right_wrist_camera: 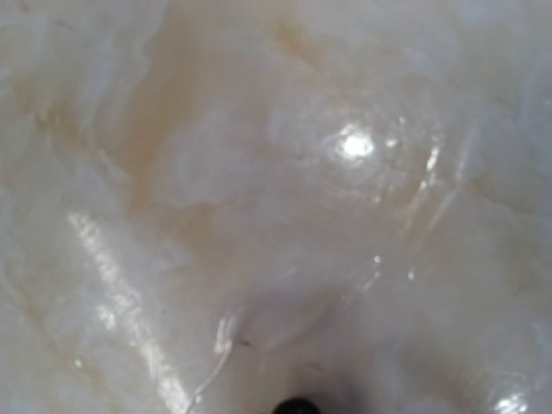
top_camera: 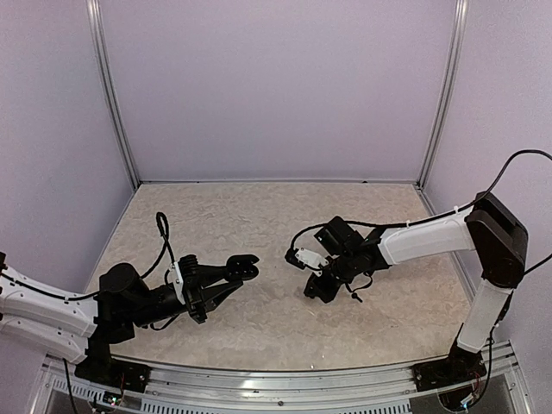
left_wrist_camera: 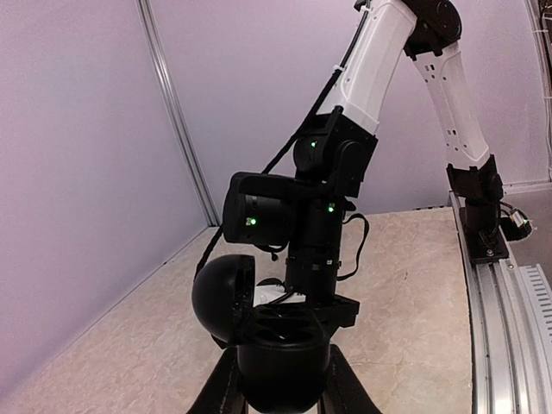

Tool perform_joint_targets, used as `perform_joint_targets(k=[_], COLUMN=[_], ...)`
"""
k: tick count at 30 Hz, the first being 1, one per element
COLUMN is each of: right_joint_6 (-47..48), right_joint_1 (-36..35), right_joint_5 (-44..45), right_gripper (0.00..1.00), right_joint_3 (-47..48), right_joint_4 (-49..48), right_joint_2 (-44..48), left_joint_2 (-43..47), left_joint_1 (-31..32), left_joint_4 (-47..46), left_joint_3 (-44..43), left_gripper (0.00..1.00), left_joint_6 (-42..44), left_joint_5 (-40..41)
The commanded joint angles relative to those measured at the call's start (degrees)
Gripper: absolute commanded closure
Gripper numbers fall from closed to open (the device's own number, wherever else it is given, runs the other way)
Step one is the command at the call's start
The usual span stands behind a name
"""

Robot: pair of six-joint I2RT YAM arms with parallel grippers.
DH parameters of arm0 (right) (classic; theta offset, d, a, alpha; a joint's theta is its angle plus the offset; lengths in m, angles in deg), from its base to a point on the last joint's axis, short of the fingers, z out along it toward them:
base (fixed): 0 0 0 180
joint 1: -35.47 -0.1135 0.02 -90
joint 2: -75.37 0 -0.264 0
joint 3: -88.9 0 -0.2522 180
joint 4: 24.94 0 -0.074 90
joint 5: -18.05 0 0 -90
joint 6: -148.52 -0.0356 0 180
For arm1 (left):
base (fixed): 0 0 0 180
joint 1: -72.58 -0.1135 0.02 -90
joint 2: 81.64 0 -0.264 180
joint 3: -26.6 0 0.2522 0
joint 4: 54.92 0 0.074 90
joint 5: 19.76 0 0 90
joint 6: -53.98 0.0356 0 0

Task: Insert the wireless bluetooth earbuds into the charging case
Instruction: Pick up the left earbud from the center of the board, then insert the left earbud into the left side groove of the charging case.

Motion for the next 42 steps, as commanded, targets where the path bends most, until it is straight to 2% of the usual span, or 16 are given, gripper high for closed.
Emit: perform_joint_targets(k=[1,8,14,18,23,33,42], right_joint_6=[0.2,1.6,4.1,7.5,10.3,12.1,11.3], right_joint_1=[-0.1,-0.2,-0.9,-4.5,-10.3,-21.8,-23.2], right_joint_5=[2.9,1.9,-7.4,-11.7,-11.4,-8.1,-9.3], right_gripper=[1.00,1.00,1.00,1.00,1.00,1.00,1.00], right_joint_3=[0.0,0.5,1.5,3.2,4.6,11.0,13.1], right_joint_4=[2.9,2.8,2.2,3.5,3.4,0.9,0.2], right_joint_2=[0.5,9.1,20.9,28.0,34.1,31.4,27.2], left_joint_2=[0.0,0.9,1.6,1.9,3.3,2.4,2.0], left_joint_1=[-0.4,-0.4,-0.6,-0.6,-0.6,-0.5,0.1], left_joint_4=[-1.3,-1.0,-0.7,-0.4,-0.6,-1.5,-2.6], left_joint_3=[-1.0,-0.9,-0.7,-0.5,0.1,-1.5,-2.2], left_gripper=[0.96,0.96,0.96,0.97,0.97,0.98,0.98], left_joint_6=[0.7,0.7,0.5,0.9,1.0,-1.6,-2.3], left_joint_5=[-0.2,-1.6,-3.5,-4.8,-8.8,-14.4,-14.7])
